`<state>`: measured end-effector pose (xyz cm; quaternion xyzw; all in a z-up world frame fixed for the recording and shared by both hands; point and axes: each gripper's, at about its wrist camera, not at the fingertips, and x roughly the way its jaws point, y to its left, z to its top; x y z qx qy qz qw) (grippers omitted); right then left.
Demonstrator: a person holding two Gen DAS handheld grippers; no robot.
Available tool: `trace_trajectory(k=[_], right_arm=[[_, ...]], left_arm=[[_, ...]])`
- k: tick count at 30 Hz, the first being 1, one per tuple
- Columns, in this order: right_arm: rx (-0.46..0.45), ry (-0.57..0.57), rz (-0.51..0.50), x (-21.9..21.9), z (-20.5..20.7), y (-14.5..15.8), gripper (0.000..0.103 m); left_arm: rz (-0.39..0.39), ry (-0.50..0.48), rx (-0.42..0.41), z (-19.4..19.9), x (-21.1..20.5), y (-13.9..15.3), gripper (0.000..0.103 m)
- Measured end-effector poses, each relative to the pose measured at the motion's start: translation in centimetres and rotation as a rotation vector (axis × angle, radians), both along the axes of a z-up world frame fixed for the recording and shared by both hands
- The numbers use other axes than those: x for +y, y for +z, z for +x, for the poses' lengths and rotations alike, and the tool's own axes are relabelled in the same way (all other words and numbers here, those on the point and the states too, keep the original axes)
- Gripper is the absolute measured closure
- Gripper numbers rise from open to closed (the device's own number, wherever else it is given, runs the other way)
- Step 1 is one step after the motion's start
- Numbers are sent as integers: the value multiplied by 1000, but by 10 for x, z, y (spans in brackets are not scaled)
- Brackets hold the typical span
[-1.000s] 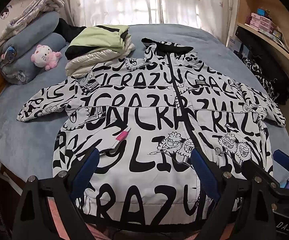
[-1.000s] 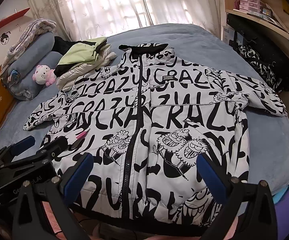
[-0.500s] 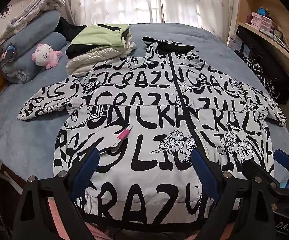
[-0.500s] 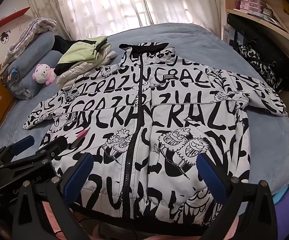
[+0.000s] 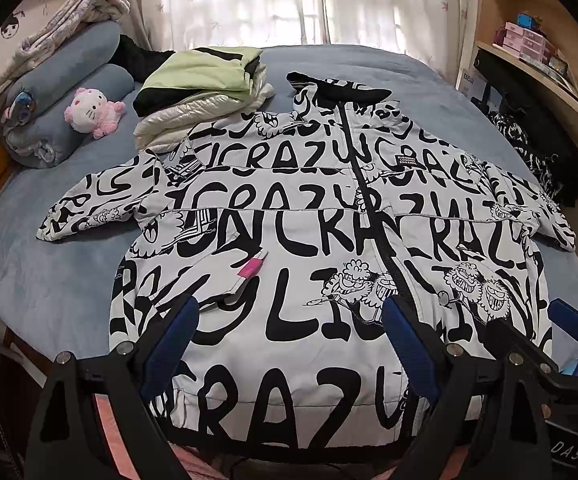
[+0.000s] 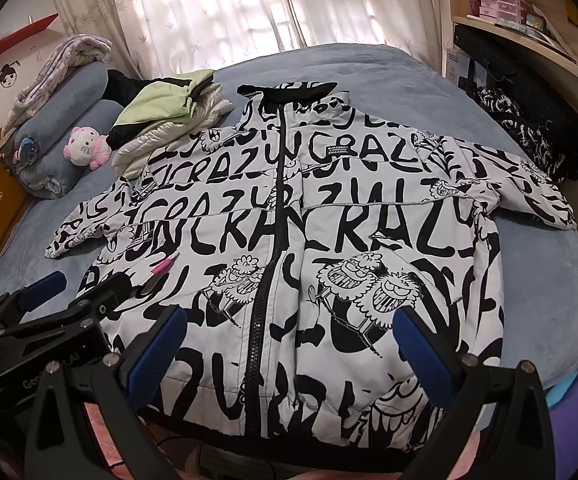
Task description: Fold large clothes
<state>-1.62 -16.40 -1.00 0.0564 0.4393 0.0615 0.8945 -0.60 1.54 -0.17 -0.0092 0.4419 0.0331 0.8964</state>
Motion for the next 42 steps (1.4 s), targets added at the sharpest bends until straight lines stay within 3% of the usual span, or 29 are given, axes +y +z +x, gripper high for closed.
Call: trace_trajectory(k=[25,35,42], right_arm=[[-20,14,35,-13,15,1,0],[-100,7,48,-36,37,21,0],[-210,-69,25,-75,57,51,0]], left_arm=[[34,-18,7,15,-12,-7,11],[37,-72,-16,49,-45,16,11],[73,-119,-96,91,-70,55,11]])
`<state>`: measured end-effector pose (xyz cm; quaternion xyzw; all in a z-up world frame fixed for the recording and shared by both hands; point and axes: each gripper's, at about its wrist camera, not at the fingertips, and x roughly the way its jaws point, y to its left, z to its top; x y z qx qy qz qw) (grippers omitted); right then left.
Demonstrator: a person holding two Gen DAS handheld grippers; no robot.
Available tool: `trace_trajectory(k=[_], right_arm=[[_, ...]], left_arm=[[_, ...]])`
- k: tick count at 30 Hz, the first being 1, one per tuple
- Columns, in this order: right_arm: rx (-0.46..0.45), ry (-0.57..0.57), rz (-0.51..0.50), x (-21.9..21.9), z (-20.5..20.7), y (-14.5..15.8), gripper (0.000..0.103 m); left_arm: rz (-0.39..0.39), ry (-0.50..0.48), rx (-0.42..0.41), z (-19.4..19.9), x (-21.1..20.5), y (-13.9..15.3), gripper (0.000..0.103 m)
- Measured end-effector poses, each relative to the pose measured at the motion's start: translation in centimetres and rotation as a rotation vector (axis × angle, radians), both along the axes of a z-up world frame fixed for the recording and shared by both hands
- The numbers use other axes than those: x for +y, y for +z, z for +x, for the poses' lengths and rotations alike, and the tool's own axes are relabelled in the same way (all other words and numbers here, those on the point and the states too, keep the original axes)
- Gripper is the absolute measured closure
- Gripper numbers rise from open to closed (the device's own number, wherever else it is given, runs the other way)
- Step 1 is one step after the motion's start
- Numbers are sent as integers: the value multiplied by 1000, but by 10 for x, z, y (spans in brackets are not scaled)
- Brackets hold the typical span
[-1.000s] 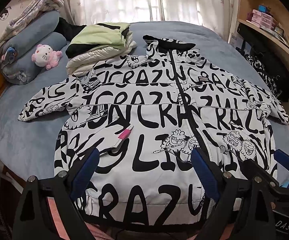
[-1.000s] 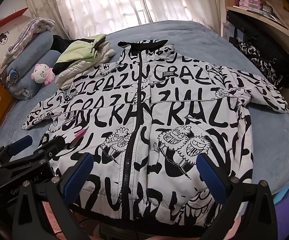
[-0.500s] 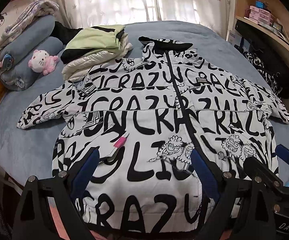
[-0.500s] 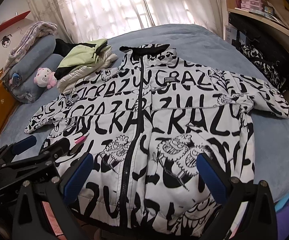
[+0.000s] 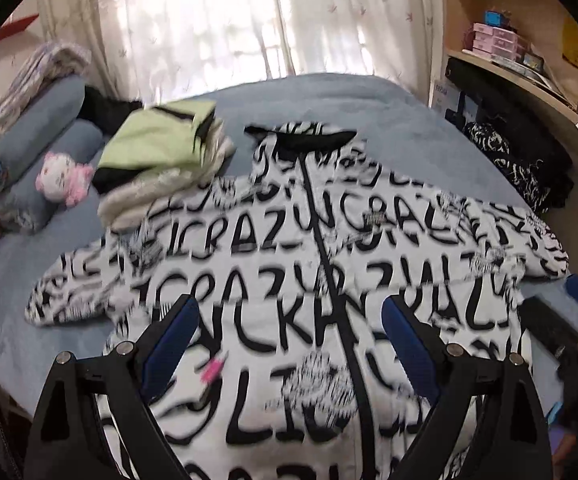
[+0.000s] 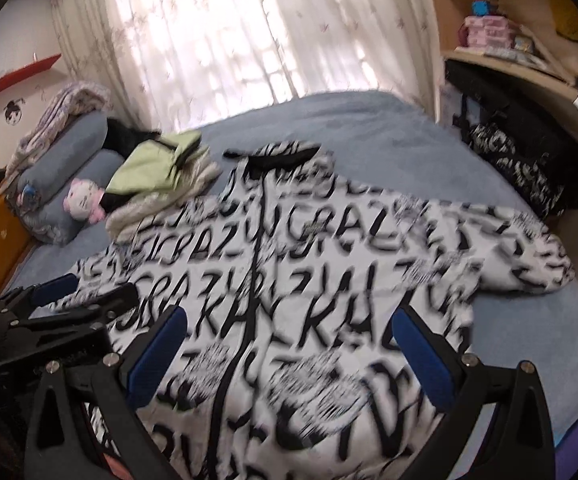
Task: Fold large clothes
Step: 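Grasp the jacket sleeve with the right tool and lift it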
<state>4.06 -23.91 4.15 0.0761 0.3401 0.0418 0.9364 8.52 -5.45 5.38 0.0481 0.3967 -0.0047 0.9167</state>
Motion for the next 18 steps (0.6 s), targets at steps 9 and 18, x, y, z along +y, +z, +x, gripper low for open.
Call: trace_trajectory(k=[9,18], right_arm=[[-209,-215,-175,-76,20,50,0],[-229,-328,-384,-136,40,78,0]], left_arm=[[-132,-49,-51,59,-32,37,11],[-127,-175,-115,102,-95,58,11]])
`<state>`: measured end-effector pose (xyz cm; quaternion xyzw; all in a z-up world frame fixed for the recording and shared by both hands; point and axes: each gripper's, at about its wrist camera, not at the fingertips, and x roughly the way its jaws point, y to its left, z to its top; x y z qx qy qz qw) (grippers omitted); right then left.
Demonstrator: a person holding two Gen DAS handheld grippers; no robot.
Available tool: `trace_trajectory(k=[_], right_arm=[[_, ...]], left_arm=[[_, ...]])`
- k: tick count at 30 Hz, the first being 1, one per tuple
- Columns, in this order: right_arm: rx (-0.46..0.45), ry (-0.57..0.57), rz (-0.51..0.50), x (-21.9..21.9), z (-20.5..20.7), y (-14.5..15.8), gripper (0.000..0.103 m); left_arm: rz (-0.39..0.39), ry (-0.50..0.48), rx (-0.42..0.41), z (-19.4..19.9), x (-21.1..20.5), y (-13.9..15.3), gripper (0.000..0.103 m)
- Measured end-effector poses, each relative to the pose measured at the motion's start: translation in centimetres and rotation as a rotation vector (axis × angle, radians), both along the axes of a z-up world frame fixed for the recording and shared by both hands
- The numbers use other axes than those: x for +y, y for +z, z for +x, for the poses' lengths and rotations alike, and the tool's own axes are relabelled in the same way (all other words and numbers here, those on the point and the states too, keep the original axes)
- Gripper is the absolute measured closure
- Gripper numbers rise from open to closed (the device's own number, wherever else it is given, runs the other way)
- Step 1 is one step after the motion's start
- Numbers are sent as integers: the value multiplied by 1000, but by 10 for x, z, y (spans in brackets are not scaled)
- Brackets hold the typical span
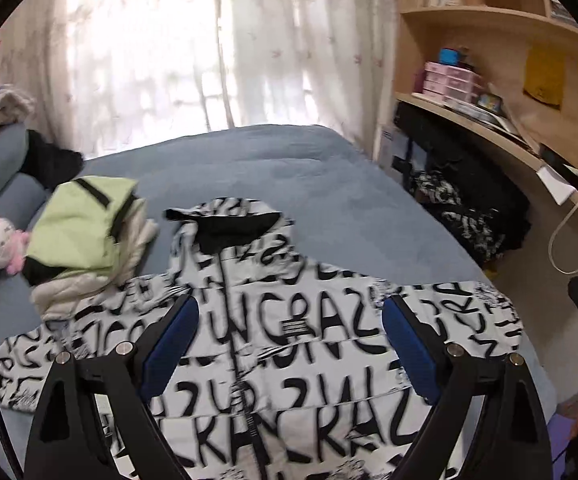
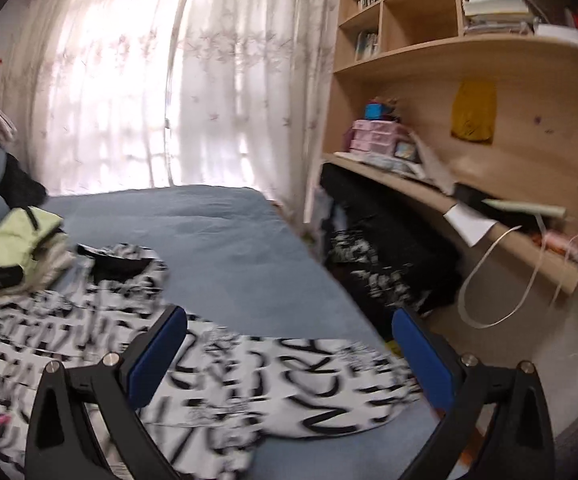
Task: Fold large clothes
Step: 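Grasp the jacket sleeve with the right tool and lift it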
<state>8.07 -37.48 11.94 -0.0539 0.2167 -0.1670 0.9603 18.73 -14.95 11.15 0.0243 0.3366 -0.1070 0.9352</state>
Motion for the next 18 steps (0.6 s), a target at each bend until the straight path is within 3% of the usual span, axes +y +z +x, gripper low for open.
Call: trace_trajectory(k=[6,11,18], right_arm=[[90,-32,83,-44,28,-26,0],[225,-85,343,-107,50,-84,0],[263,-199,725,-188,38,-162,8]], left_arm=[[20,-14,36,31,-49,-25,11],[12,0,87,56,-73,-68,11],[-2,16,198,81,-92,-130,11]])
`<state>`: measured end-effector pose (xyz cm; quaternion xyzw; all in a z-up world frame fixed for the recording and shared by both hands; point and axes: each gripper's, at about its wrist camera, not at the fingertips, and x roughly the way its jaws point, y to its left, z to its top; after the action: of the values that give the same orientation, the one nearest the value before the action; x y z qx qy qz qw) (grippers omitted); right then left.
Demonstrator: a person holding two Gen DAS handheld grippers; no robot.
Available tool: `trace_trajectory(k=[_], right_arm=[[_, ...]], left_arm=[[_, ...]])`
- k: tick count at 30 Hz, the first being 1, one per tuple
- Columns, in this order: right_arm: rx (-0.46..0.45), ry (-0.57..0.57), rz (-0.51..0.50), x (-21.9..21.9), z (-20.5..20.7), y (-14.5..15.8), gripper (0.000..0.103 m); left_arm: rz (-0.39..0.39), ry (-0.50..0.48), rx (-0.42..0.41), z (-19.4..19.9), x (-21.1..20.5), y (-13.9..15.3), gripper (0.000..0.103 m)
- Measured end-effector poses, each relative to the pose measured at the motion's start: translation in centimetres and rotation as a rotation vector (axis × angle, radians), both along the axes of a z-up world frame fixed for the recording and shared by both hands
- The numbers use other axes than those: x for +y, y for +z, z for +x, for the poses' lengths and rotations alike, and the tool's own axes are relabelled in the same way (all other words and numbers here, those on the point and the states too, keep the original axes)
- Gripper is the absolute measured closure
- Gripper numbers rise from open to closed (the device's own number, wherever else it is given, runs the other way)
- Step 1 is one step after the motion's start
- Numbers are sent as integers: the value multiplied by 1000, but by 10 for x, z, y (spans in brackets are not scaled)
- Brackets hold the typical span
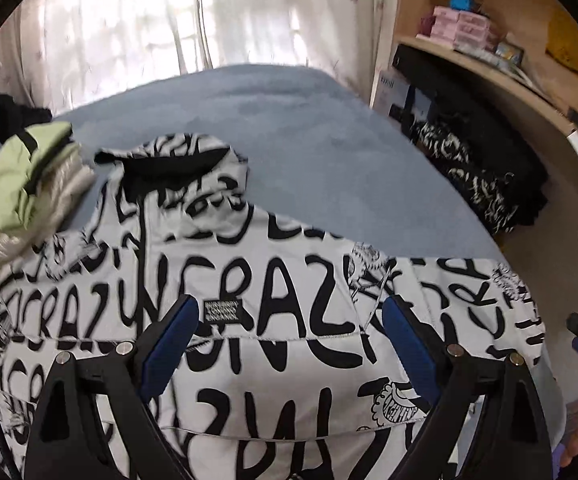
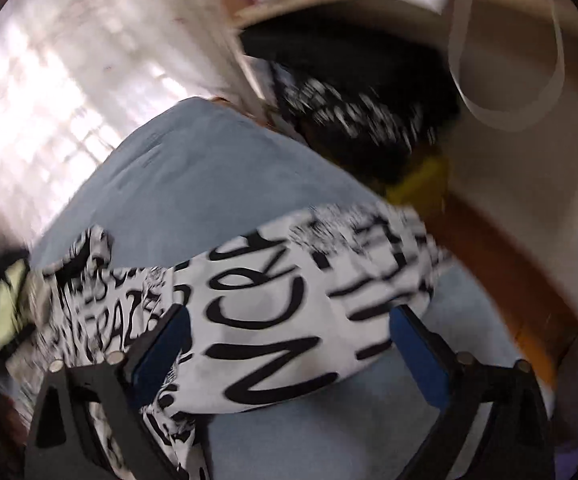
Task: Fold large clothes
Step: 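Grasp the jacket sleeve with the right tool and lift it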
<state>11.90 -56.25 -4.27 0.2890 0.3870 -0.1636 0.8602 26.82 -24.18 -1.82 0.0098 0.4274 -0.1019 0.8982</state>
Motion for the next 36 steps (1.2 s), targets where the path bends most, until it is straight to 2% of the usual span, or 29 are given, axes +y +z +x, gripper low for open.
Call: trace_trajectory(k=[2,5,10,15,17,19,20,21,22,24,27,28,30,32,36], right_arm=[[18,-58,90,-21,-7,-22,10],[44,-96,166,-38,-11,-46,12],[42,-137,323,-56,-9,-83,24],[28,-185,360,-60,-1,-97,27],[14,-208,364,-61,2,-98,29],[9,-226,342,-61,6,-99,56],[2,-224,341,-63,8,-99,86],[-23,-227,349,-61,8,-97,91],[-41,-238,335,-60,6,-93,92],[-123,-217,249,-45,4,-65,93],[-253,-112,117,-6,4,-11,93],[-306,-46,67,16,6,13,93],[-373,48,11,49,8,43,93],[-449,194,-47,98,11,75,93],[-490,408,-117,176,20,100,93]], left_arm=[[12,-2,23,3,-9,-14,11],[30,-14,45,4,-20,-28,11],[37,-22,89,6,-40,-49,13],[4,-31,153,6,-53,-66,22],[-11,-41,169,4,-54,-69,32],[-5,-53,179,1,-53,-70,44],[5,-56,178,-1,-52,-70,49],[16,-58,174,-2,-51,-69,50],[27,-56,166,-4,-47,-67,50],[25,-60,155,-7,-39,-60,51],[32,-42,144,-9,-19,-50,51],[22,-36,138,-11,-11,-46,51],[-6,-17,121,-15,7,-38,51],[-38,6,97,-21,27,-30,50],[-87,43,50,-38,72,-16,50]])
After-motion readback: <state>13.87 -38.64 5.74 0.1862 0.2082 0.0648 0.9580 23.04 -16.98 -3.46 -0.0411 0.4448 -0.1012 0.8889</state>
